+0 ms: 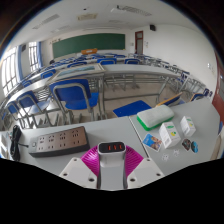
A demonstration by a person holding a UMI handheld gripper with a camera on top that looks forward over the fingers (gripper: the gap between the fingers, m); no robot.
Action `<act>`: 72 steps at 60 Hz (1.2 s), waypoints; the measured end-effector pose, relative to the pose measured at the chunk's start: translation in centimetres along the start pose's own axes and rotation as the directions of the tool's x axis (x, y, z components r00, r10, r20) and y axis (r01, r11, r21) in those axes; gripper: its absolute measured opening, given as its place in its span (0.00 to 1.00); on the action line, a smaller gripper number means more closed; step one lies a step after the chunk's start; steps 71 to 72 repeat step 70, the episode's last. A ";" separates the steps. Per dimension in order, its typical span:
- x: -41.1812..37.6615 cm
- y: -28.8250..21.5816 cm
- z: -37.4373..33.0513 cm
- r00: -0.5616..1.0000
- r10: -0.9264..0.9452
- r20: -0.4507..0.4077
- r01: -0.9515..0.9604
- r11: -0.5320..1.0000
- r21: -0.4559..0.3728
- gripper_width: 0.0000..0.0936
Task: Unplug charger
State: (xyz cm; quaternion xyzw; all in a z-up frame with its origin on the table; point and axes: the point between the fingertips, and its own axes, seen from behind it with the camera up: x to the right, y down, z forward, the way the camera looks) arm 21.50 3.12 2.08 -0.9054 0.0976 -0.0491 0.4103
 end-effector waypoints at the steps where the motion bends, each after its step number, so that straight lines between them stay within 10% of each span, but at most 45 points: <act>1: 0.3 0.5 0.3 1.000 0.005 -0.003 -0.005 1.000 -0.013 0.32; 9: 1.1 1.6 0.5 0.998 0.044 -0.046 -0.046 0.998 -0.041 0.47; 18: 1.4 0.6 -2.7 0.996 0.046 -0.078 -0.045 0.999 0.017 0.92; 49: -5.9 1.1 -32.3 0.988 -0.052 -0.145 0.088 0.965 0.249 0.91; 72: -7.5 4.3 -39.9 0.986 -0.041 -0.162 0.086 0.956 0.280 0.91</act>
